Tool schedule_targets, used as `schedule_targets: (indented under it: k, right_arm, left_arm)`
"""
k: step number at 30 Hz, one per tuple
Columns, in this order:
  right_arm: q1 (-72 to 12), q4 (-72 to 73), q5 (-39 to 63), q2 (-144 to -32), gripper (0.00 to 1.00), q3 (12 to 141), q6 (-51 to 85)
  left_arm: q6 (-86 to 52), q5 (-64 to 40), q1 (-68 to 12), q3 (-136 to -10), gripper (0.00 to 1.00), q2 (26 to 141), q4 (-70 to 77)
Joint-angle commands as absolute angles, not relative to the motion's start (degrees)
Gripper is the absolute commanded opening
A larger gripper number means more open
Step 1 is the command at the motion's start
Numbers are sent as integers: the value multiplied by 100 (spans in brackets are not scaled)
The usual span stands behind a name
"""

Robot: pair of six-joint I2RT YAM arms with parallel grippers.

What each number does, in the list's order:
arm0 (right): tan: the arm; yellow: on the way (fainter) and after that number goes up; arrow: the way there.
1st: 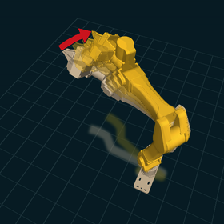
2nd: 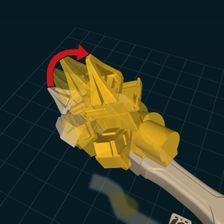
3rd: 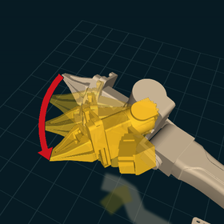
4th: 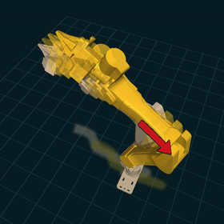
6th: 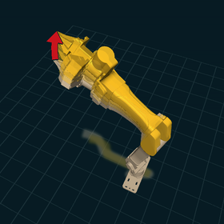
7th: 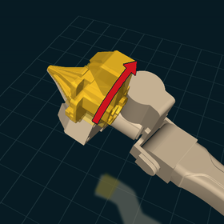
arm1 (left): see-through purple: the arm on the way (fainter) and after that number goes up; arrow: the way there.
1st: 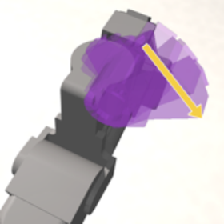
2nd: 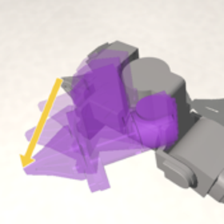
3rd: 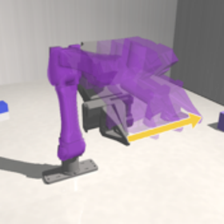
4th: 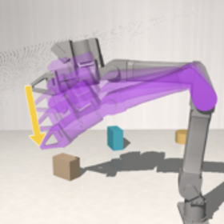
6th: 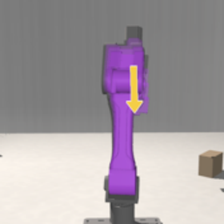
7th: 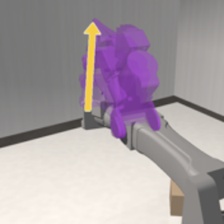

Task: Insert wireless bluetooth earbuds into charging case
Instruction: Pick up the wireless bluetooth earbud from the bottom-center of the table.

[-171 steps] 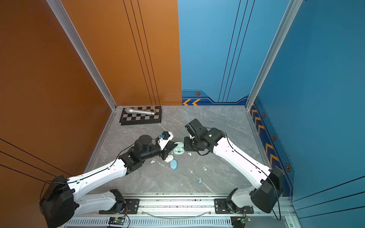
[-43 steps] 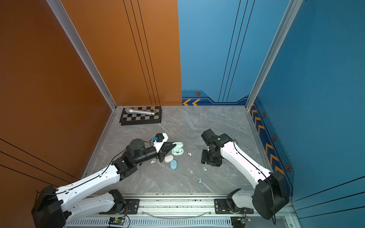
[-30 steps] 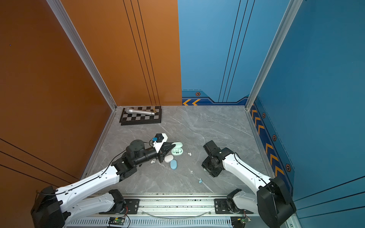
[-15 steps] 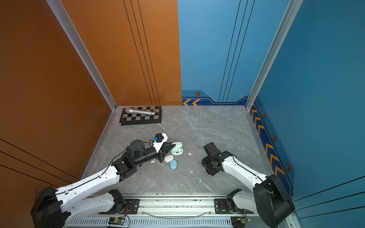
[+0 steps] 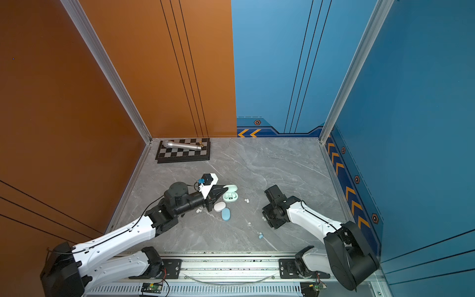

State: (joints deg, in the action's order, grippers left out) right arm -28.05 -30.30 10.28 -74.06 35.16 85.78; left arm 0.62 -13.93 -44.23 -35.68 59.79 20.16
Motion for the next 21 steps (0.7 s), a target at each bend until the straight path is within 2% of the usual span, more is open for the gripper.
schedule_targets:
  k: [1, 12, 21]
  right_arm:
    - [-2782, -3015, 868, -7524, 34, 3506, 8533]
    - [-2786, -2944, 851, -7770, 28, 3583, 8438]
    - [-2812, -2840, 855, -7934, 27, 3630, 8437]
  left_arm:
    - [105, -1348, -4477, -3559, 0, 5967, 2159]
    - [114, -1338, -4465, -3561, 0, 5989, 2153]
    - [117, -1339, -4456, -3568, 0, 6030, 2161]
